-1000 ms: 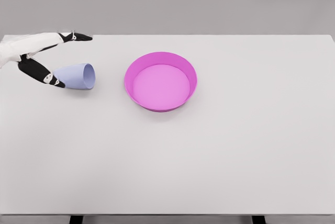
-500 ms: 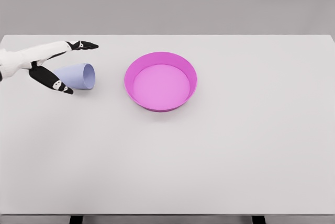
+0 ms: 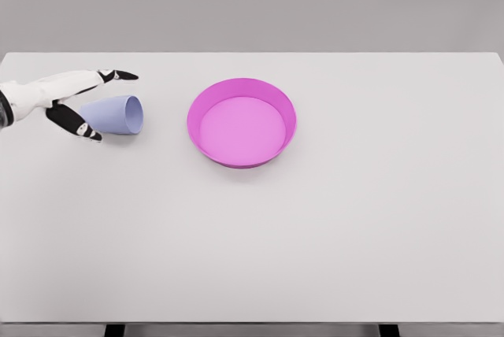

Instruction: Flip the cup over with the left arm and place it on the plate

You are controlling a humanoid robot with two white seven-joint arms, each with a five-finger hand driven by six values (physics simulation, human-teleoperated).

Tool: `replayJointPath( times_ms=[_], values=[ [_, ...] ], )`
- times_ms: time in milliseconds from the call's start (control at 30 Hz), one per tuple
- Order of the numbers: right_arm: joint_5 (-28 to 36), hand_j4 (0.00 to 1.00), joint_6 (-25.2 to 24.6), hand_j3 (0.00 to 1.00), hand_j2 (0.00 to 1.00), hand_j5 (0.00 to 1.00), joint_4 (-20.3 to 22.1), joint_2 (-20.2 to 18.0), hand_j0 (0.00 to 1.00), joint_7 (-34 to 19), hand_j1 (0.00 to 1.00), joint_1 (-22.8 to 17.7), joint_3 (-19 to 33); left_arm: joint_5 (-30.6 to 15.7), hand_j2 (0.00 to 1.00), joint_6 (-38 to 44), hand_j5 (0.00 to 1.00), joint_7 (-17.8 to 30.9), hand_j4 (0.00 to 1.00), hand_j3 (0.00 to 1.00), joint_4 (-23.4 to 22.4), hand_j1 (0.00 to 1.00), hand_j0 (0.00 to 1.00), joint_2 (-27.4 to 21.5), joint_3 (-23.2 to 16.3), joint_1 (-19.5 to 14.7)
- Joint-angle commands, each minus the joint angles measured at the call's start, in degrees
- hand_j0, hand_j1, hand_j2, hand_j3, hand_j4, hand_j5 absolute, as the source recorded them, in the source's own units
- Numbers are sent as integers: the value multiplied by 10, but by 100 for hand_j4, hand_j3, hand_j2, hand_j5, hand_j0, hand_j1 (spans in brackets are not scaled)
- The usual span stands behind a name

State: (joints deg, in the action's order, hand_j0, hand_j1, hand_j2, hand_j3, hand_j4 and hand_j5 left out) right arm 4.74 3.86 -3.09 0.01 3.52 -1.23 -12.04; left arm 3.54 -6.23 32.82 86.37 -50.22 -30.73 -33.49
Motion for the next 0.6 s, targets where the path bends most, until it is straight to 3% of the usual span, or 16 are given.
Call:
replayJointPath(
  times_ms=[0, 133, 567],
  values=[
    [0, 100, 0, 100, 100, 100, -1, 0, 100, 0, 100, 0, 0, 2, 100, 1, 100, 0, 100, 100, -26, 100, 100, 22, -1, 1],
    [0, 100, 0, 100, 100, 100, -1, 0, 100, 0, 100, 0, 0, 2, 100, 2, 100, 0, 100, 100, -46, 100, 100, 31, -25, -6],
    [0, 100, 0, 100, 100, 100, 0, 0, 100, 0, 100, 0, 0, 32, 100, 3, 100, 0, 100, 100, -116, 100, 100, 62, -40, -29]
  ],
)
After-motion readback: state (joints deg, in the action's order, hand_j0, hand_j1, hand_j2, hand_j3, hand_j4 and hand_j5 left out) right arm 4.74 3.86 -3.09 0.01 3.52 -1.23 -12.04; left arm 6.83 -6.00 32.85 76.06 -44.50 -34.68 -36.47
